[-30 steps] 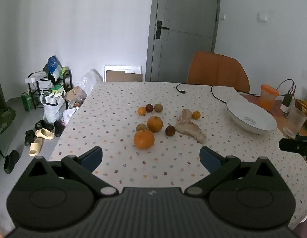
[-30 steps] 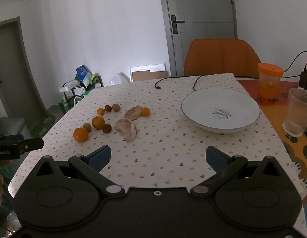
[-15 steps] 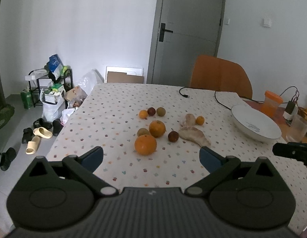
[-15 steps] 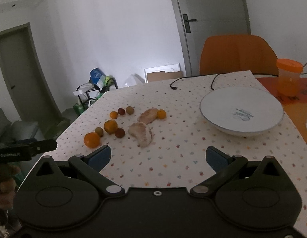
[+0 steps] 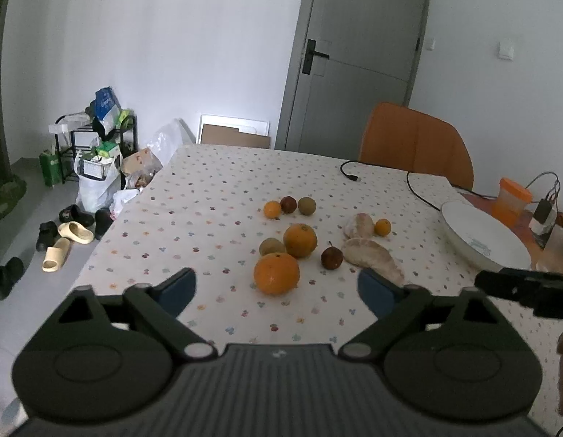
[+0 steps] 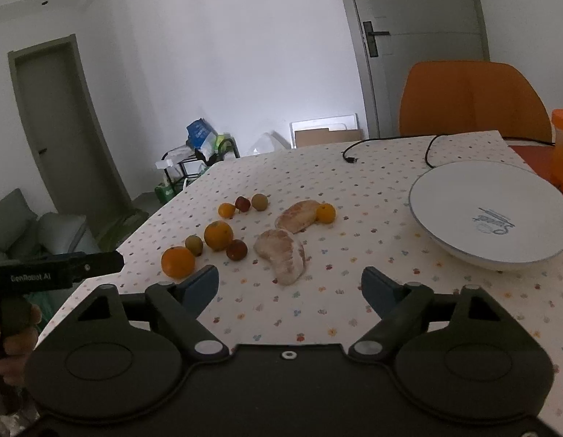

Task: Organize fruits
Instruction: 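Grasp the peeled pomelo segment with the right gripper while the left gripper grasps the large orange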

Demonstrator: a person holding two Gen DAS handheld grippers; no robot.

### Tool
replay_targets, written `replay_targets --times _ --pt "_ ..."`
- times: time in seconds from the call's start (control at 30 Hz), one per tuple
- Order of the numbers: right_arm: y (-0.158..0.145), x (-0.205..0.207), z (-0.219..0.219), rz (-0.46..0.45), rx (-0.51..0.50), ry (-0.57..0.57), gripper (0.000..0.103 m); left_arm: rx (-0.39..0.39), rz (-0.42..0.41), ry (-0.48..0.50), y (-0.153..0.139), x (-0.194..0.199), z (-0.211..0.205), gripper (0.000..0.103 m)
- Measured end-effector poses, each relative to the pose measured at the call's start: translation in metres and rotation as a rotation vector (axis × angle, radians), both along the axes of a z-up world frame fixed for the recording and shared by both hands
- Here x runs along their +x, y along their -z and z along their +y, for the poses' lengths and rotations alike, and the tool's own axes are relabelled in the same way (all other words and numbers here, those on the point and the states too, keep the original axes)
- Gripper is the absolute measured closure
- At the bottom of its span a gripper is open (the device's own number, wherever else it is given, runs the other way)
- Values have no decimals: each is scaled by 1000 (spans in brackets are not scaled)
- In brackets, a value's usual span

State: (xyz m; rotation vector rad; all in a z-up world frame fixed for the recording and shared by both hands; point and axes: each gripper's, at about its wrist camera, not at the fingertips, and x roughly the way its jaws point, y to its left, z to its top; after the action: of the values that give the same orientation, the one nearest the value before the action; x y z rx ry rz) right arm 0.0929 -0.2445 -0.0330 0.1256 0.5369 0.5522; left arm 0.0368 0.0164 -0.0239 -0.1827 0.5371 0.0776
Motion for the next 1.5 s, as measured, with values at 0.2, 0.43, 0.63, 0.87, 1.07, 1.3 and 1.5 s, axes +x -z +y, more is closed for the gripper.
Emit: replay_targets --times 0.2,0.43,0.63,0.87,1.07,1.3,1.5 --pt "9 16 10 15 -24 -24 26 2 24 3 9 16 -1 30" --pt "17 37 26 21 -55 -56 32 -26 42 -15 24 41 2 39" --pt "25 50 38 21 -95 -69 33 -37 67 -32 36 58 4 42" --pt "30 66 49 20 -128 -83 34 -53 93 -41 45 70 4 54" --pt "36 81 61 41 -147 -103 41 -53 97 -54 50 76 0 62" --pt "43 93 75 44 -181 -125 41 -69 87 -65 47 72 0 62" --pt "45 98 82 17 -210 -129 48 -101 81 -84 48 72 4 62"
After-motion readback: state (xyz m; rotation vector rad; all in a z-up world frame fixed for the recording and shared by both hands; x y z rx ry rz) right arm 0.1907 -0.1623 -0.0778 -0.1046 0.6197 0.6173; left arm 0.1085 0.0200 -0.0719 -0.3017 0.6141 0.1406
